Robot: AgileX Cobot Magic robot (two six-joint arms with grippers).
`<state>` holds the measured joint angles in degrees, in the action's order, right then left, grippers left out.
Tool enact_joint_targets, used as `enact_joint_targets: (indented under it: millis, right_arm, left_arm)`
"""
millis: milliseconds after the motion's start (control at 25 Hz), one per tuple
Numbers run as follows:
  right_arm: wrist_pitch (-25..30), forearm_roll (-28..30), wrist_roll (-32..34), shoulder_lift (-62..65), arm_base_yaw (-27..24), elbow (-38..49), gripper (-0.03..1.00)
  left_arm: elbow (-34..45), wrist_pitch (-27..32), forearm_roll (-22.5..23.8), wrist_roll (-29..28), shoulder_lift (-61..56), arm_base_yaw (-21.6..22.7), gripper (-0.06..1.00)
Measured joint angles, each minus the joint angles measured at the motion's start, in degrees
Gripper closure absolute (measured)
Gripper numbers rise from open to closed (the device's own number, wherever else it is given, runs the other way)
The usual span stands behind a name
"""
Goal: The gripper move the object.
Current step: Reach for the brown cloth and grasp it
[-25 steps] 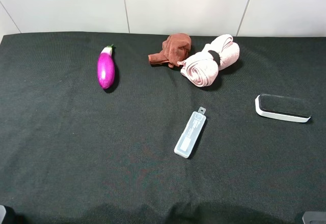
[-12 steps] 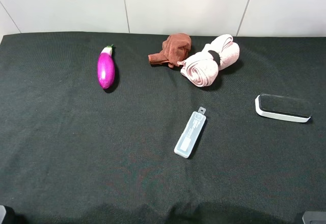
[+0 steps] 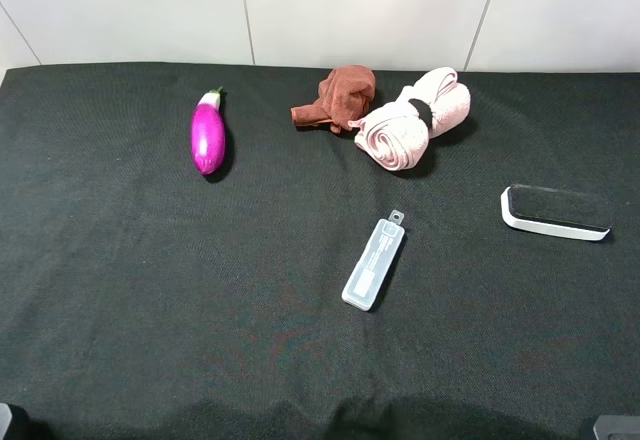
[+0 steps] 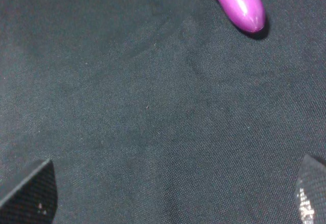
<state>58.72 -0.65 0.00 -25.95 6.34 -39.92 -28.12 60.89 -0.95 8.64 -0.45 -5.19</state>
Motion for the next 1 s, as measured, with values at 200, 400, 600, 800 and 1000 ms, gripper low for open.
enact_joint_targets:
  millis: [200, 400, 600, 800, 1000]
  right_arm:
    - [0.0, -0.01, -1.94, -8.86, 0.0, -4.74, 0.27]
    - [0.0, -0.95, -4.13, -19.11, 0.0, -9.89, 0.27]
    - [0.0, -3.44, -5.52, -27.17, 0.0, -14.75, 0.27]
    - [-0.04, -5.61, -6.76, -34.49, 0.0, -20.31, 0.27]
    - [1.07, -5.9, -7.05, -42.36, 1.65, -26.36, 0.27]
  left_arm:
    - [0.0, 0.0, 0.0, 0.0, 0.0, 0.0, -0.05]
    - [0.0, 0.0, 0.0, 0.0, 0.0, 0.0, -0.05]
    - [0.0, 0.0, 0.0, 0.0, 0.0, 0.0, -0.05]
    - [0.0, 0.0, 0.0, 0.0, 0.0, 0.0, -0.05]
    - [0.0, 0.0, 0.0, 0.0, 0.0, 0.0, -0.05]
